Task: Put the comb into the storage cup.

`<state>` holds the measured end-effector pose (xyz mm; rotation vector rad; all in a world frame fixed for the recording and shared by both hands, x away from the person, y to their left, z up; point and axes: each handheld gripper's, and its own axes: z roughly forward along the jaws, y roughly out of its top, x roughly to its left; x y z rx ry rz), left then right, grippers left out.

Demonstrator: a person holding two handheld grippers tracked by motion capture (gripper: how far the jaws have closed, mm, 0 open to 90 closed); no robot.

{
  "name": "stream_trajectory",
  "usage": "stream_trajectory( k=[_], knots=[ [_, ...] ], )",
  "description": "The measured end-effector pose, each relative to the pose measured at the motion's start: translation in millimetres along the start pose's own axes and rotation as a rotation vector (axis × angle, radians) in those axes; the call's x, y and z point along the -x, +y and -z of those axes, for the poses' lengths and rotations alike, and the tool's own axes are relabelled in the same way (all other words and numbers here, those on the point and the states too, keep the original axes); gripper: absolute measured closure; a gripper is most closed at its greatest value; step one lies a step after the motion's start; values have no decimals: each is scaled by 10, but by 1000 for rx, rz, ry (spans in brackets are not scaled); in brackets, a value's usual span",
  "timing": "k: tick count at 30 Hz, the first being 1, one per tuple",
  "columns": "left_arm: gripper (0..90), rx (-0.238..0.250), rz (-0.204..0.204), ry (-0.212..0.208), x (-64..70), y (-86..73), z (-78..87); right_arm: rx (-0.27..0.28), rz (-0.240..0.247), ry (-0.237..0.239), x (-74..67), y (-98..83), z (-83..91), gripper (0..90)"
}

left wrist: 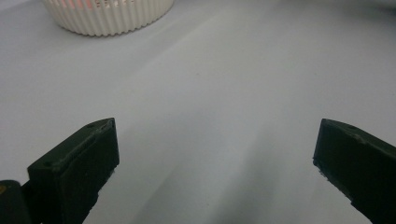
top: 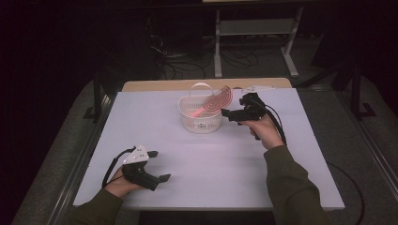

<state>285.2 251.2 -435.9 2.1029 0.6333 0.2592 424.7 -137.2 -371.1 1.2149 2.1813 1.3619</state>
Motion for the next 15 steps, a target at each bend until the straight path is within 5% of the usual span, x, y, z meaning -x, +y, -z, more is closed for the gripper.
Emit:
stream_trajectory(
  k=[15],
  knots=[
    [2,15,-2,28,-45,-12,-1,-25,12,-19,8,-265,164,47]
  ],
)
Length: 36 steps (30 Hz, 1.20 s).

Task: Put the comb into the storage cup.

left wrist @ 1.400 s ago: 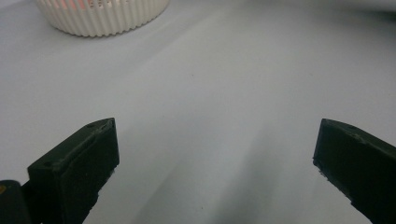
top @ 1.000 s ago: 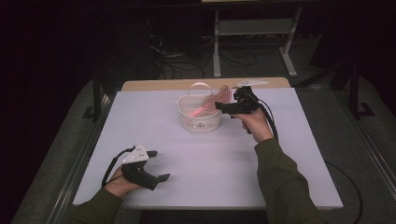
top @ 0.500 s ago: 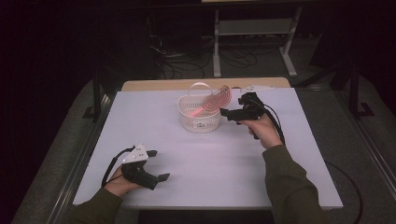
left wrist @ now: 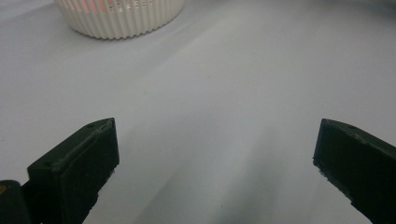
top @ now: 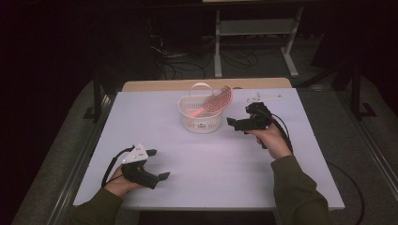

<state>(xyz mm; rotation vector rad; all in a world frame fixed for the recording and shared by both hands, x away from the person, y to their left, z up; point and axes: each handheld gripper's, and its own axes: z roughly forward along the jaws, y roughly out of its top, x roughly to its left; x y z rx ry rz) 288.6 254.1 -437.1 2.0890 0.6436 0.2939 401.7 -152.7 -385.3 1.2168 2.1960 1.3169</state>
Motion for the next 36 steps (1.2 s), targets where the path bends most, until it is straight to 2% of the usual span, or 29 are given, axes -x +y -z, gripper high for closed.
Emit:
stream_trajectory(
  k=[4,12,26,29,32,36],
  knots=[
    [2,9,11,0,-11,3,6,-10,1,9,-36,-88,16,44],
    [2,19,23,-2,-32,7,18,-61,53,33,-147,-228,38,4],
    [2,20,24,-7,-24,7,17,-76,73,25,-210,-412,211,3],
    [2,22,24,-9,-19,8,16,-89,72,26,-226,-467,232,3],
    [2,24,24,-11,-17,10,18,-114,92,16,-251,-529,251,3],
    [2,24,24,-12,-16,10,18,-118,94,21,-270,-591,291,3]
  ],
)
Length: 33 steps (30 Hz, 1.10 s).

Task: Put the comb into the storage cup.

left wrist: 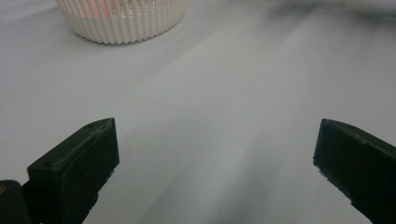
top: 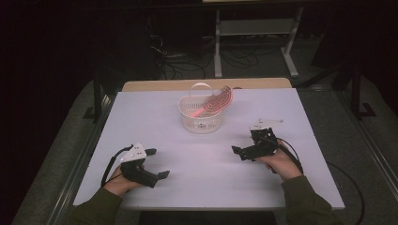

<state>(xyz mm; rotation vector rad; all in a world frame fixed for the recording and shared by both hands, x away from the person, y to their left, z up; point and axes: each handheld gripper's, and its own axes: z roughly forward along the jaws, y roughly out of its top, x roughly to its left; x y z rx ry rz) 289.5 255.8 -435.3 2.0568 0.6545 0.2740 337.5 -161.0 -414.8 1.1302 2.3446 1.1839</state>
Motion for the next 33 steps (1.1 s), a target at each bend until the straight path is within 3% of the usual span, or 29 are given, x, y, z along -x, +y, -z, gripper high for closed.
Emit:
stream_trajectory(
  k=[18,33],
  knots=[
    [2,-1,-3,-3,0,9,-7,10,-7,11,-42,-338,223,3],
    [2,6,-3,-3,5,12,-3,28,-13,21,-99,-551,313,3]
  ],
)
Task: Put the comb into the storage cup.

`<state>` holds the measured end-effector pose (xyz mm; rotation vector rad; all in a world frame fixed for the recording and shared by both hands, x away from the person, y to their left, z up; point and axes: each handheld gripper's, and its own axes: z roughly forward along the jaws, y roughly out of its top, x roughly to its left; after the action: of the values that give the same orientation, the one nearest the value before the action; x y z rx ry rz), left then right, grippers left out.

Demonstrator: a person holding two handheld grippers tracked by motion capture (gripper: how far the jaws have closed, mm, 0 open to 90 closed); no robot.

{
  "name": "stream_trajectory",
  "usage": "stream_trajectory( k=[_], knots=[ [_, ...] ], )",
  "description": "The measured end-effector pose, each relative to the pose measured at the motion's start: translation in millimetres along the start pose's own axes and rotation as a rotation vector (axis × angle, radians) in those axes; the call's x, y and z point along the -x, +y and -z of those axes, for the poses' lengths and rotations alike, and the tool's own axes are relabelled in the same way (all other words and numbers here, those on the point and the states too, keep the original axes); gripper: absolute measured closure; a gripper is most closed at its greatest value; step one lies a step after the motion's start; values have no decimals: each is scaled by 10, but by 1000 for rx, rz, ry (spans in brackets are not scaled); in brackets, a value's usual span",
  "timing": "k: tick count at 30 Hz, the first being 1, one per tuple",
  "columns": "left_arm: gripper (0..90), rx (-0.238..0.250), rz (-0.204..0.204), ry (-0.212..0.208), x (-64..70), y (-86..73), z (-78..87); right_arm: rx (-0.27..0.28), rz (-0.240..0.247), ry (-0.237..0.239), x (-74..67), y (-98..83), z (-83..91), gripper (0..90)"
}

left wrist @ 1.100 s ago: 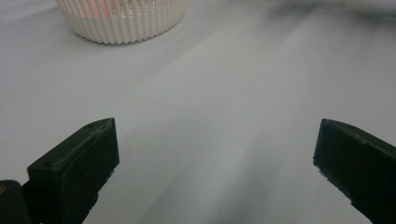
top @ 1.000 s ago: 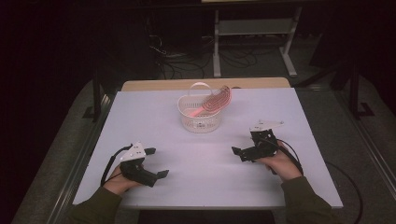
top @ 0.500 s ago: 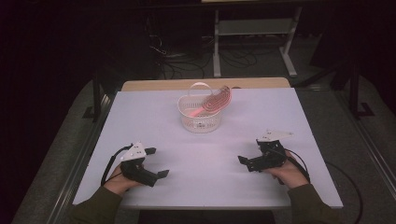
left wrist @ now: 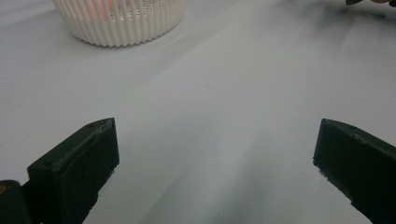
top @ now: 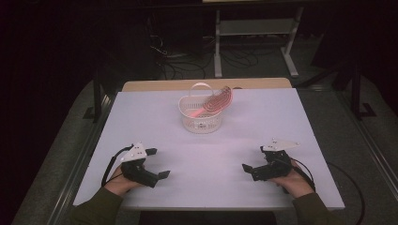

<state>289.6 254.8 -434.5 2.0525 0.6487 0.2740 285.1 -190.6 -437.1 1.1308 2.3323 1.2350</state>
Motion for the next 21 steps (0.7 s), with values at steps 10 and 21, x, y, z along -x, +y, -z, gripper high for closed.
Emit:
stream_trajectory(
  k=[10,21],
  knots=[
    [2,0,-1,-3,4,4,-1,-16,0,-3,3,-77,1,3],
    [2,1,-1,-2,4,3,-5,-35,11,-9,4,-89,-14,3]
  ],
)
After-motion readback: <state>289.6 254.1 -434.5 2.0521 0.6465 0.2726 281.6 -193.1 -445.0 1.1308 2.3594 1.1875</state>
